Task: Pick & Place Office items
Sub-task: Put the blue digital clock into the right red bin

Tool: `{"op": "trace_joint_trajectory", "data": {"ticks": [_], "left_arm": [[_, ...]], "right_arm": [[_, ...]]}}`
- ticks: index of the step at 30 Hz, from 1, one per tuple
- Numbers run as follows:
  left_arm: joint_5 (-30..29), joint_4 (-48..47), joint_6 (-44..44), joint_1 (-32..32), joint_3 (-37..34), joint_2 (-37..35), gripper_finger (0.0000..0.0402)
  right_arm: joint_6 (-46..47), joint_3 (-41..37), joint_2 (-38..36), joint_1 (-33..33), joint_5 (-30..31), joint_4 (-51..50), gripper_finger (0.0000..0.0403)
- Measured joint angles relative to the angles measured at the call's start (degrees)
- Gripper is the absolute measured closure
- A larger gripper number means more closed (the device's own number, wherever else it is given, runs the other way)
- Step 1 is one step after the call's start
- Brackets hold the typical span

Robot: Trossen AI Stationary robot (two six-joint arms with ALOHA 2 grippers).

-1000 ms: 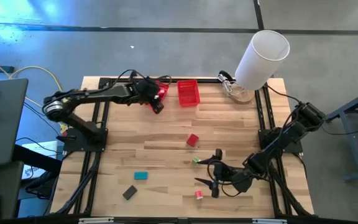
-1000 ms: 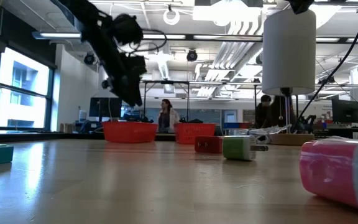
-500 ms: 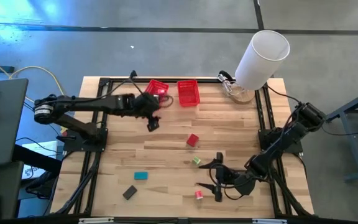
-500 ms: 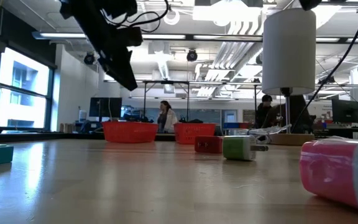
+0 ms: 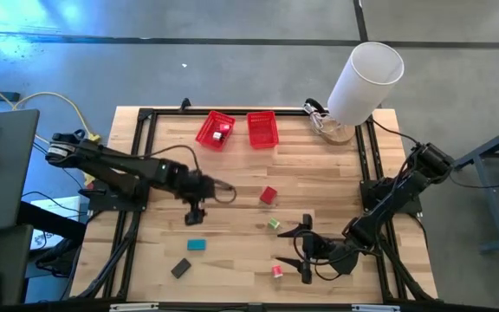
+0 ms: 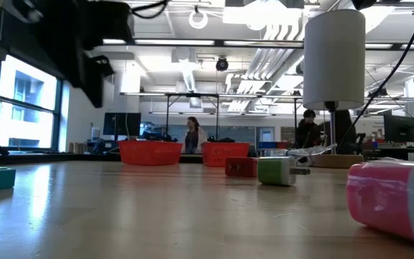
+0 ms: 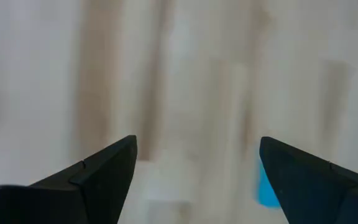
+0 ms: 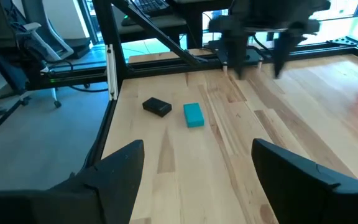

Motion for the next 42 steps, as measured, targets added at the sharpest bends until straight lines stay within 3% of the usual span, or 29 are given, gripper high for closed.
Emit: {"op": "trace_joint_trajectory", "data": {"ticks": [9, 21, 42], "left_arm": [[1.0, 1.5, -5.3, -12.3, 0.0, 3.1, 0.0071], [-8.3, 3.3, -15.0, -25.3, 0.0, 10.9, 0.0071], [-12.3, 6.8, -15.4, -28.4, 0.0, 21.3, 0.0072]], "right_arm": [[1.2, 0.0, 0.0, 0.0, -0.1, 0.0, 0.0117], [1.2, 0.0, 0.0, 0.0, -0.1, 0.0, 0.0117], [3.2, 0.0, 0.0, 0.0, 0.0, 0.0, 0.0117]]}}
